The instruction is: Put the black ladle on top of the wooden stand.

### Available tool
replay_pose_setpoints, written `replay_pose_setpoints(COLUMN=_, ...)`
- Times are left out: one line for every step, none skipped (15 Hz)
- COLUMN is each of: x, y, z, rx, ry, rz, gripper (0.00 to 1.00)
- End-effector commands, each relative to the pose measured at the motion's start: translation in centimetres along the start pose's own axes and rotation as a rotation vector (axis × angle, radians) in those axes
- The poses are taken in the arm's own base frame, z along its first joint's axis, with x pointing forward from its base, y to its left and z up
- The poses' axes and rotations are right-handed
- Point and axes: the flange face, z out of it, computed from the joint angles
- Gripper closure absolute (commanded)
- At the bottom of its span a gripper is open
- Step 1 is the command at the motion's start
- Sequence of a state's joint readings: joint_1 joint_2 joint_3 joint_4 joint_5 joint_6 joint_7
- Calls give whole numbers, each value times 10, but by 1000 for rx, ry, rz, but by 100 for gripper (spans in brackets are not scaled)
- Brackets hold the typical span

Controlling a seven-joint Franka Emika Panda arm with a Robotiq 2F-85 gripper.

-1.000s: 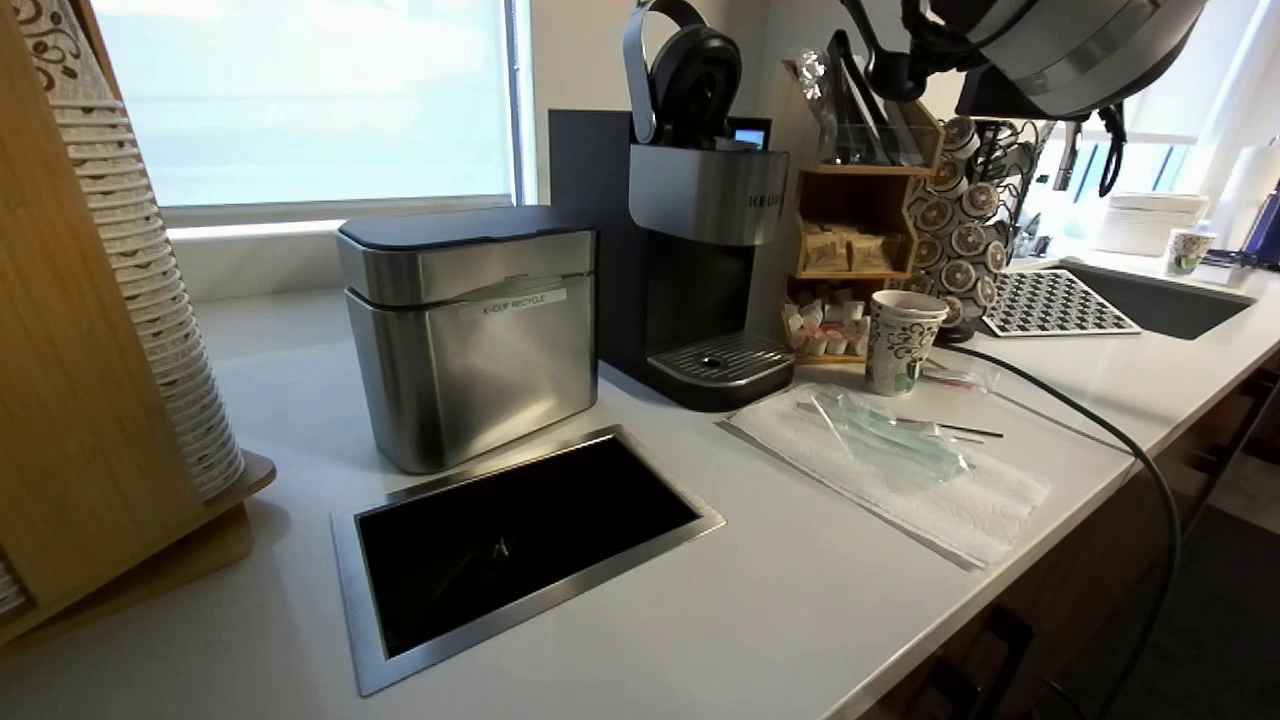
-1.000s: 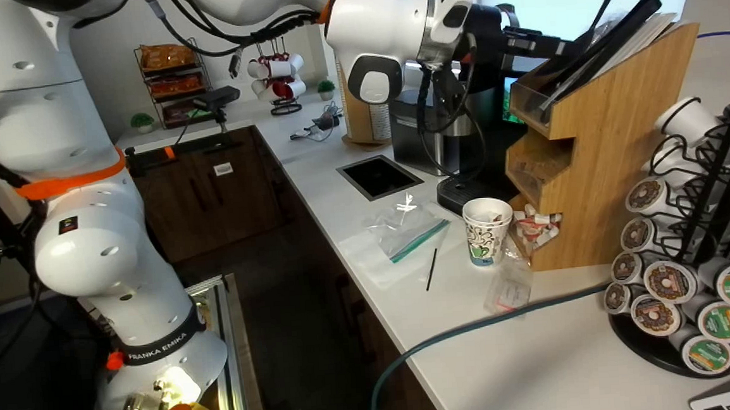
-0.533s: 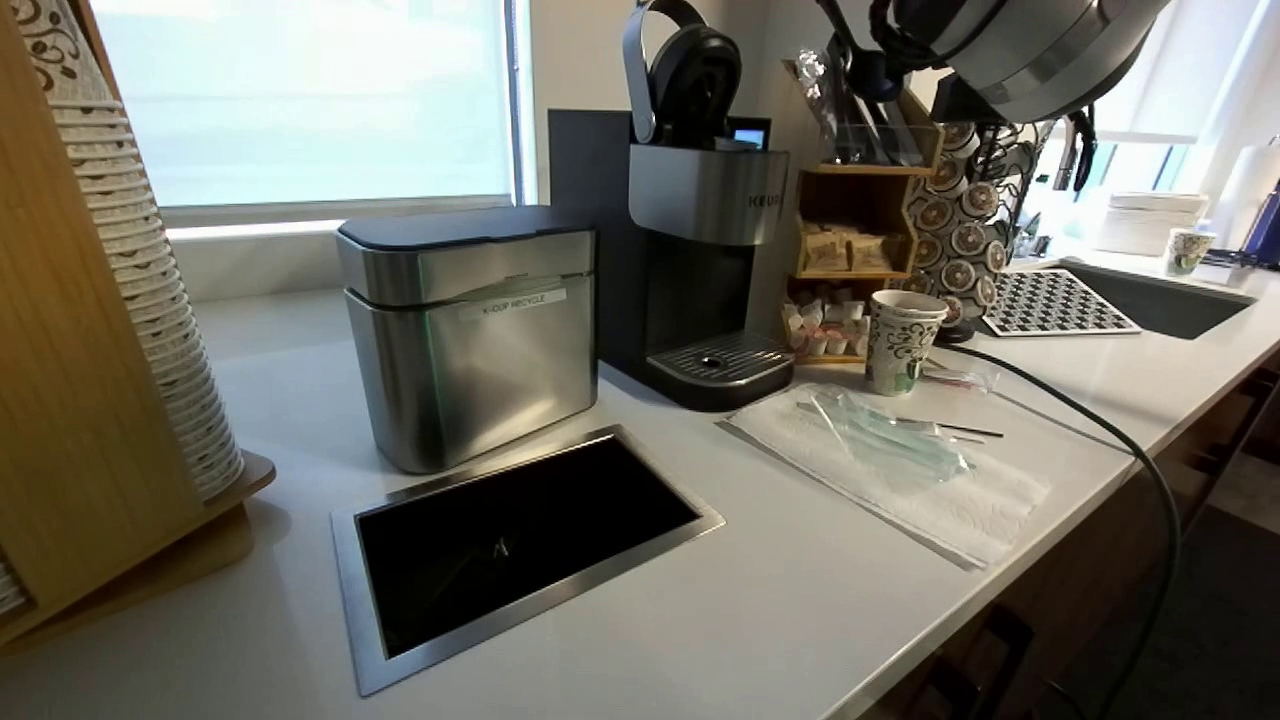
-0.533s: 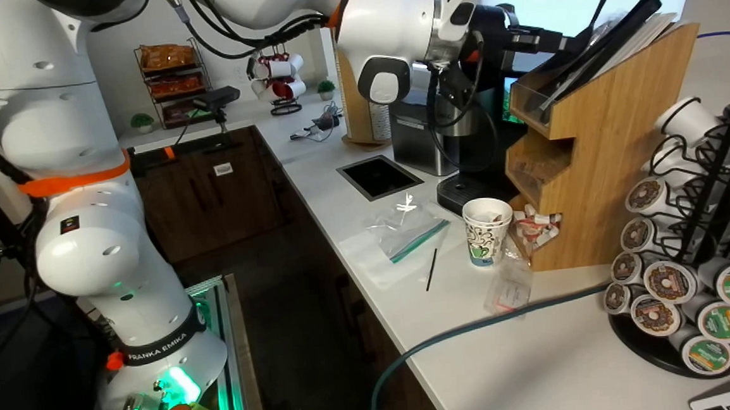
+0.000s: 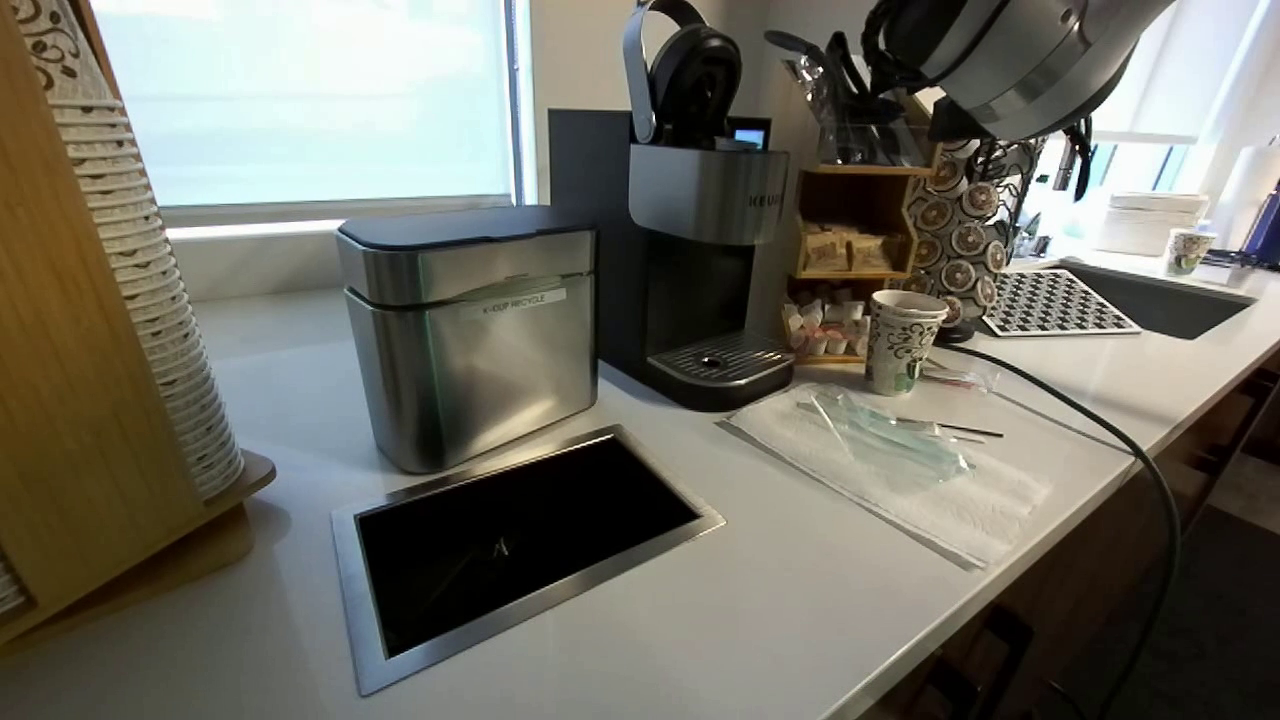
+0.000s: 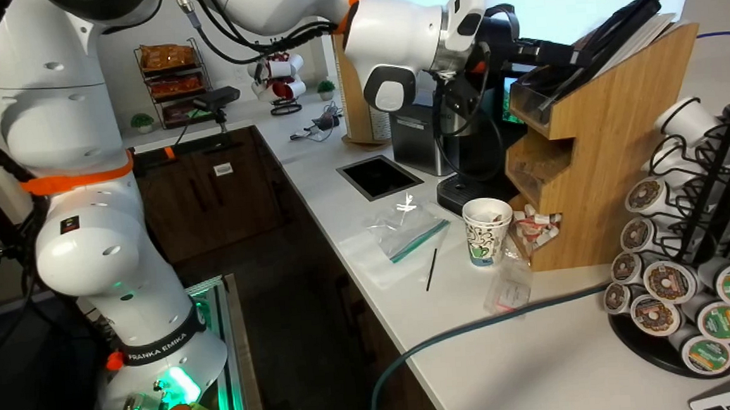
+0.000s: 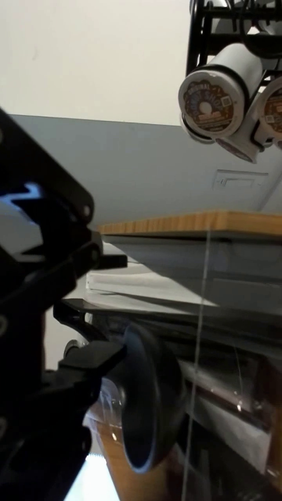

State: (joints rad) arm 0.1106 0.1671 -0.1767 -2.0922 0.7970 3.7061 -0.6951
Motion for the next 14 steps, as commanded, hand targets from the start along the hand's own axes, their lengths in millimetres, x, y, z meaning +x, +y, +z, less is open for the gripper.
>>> replay_pose_setpoints(x=0, y=-2, z=0, rx=-25, ry=17, rz=-10, gripper=17)
replay_pose_setpoints(x=1, y=-3, z=-2, rx=-24, ry=22, rz=-9, gripper=8)
replay_pose_setpoints(x=5, y=-5, z=-8, rx=-18, ry=43, rz=-1, gripper=2)
replay_pose_setpoints(x=11, y=-8, z=-20, rx=-2, ry=76, rz=3, gripper=0)
replay_pose_setpoints(x=20, y=-15, z=-41, rx=13, ry=153, rz=2, gripper=0)
replay_pose_setpoints(x=25, y=-18, z=-57, rx=22, ry=216, rz=-3, gripper=0)
replay_pose_setpoints(x=27, y=-19, z=-74, rx=21, ry=258, rz=7, gripper=0)
replay_pose_setpoints(x=27, y=-20, z=-90, rx=28, ry=285, rz=33, gripper=0)
replay_pose_setpoints(x=24, y=-20, z=-105, rx=18, ry=307, rz=66, gripper=0)
replay_pose_setpoints(x=23, y=-18, z=-116, rx=21, ry=318, rz=103, gripper=0)
replay_pose_setpoints(x=19, y=-18, z=-125, rx=32, ry=326, rz=124, gripper=0)
replay_pose_setpoints(x=16, y=-17, z=-133, rx=49, ry=326, rz=124, gripper=0)
replay_pose_setpoints(x=26, y=-25, z=-109, rx=18, ry=326, rz=101, gripper=0)
replay_pose_setpoints(x=23, y=-24, z=-117, rx=29, ry=324, rz=111, gripper=0)
